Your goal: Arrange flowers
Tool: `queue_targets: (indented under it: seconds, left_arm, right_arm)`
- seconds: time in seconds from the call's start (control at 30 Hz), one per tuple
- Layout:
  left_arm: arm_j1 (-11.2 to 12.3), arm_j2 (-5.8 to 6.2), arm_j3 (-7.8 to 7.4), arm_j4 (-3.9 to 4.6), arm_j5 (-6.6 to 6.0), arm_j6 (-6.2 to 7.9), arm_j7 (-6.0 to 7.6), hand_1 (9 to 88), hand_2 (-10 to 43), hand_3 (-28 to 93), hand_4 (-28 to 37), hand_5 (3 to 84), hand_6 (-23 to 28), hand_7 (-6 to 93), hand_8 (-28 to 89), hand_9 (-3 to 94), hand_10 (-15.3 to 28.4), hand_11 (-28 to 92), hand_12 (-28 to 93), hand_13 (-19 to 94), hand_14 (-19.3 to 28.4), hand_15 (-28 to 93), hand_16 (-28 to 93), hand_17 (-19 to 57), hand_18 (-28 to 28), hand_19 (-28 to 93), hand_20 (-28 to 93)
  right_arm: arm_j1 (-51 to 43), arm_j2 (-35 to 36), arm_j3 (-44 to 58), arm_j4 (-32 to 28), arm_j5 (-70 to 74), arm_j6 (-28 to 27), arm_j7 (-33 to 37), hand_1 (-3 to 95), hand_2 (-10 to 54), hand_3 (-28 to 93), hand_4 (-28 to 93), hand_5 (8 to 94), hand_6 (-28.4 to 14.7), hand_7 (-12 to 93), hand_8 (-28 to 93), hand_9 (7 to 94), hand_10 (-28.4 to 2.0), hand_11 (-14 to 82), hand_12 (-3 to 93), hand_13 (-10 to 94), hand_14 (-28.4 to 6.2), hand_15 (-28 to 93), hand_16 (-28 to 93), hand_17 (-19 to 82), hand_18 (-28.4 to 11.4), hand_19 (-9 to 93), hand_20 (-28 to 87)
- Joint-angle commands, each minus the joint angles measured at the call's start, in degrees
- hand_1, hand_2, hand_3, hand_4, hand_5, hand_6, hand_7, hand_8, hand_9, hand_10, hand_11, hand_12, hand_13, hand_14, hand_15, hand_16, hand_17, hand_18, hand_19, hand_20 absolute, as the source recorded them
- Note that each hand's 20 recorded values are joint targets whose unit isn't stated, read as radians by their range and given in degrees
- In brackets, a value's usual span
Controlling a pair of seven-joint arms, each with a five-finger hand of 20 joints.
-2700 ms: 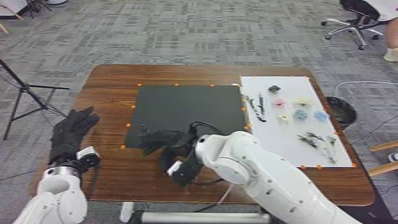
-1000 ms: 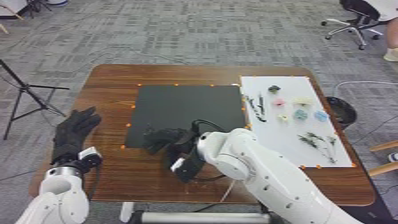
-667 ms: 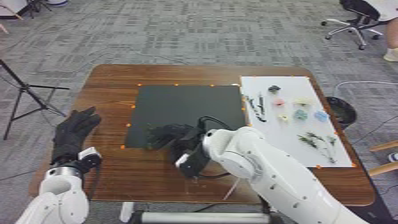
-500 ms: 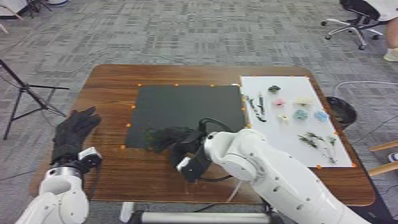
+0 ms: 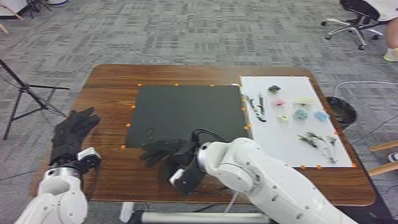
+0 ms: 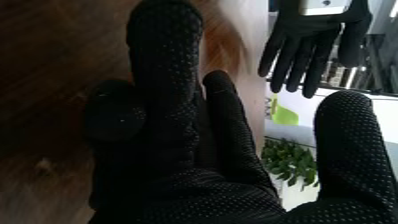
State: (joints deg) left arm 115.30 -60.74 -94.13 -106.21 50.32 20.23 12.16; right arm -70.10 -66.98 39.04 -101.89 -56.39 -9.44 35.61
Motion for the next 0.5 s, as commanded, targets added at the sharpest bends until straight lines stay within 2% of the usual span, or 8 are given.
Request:
queue_targets:
  seconds: [0.03, 0.5]
  left_arm:
    - [0.19, -0.52, 0.15, -0.29, -0.09, -0.14, -0.33, 23.7, 20.4, 65, -28.3, 51.9, 2.9, 14.2, -7, 52.1, 14.8, 21, 13, 43, 16.8, 16, 2, 8.8, 11.8, 11, 20]
    - [-0.46, -0.60, 0.60, 0.06, -0.17, -0.39, -0.22, 23.6, 20.3, 65, -28.3, 51.9, 3.0, 14.2, -7, 52.1, 14.8, 21, 13, 43, 16.9, 16, 2, 8.8, 11.8, 11, 20]
  right_arm:
    - [-0.13, -2.40, -0.88, 0.20, -0.33, 3.11, -0.68, 18.6, 10.3, 52, -8, 46.5, -9.0, 1, -6, 46.9, -14.5, 4.9, 5.1, 86, -9.4, 44, 28, 56, -16.3, 90, 32]
    - [1.37, -4.06, -1.33, 2.94, -5.04, 3.78, -2.56, 18.0, 10.1, 52, -9, 44.7, -9.2, 1, -6, 44.5, -14.4, 4.4, 4.4, 86, -9.4, 44, 28, 55, -16.2, 90, 32]
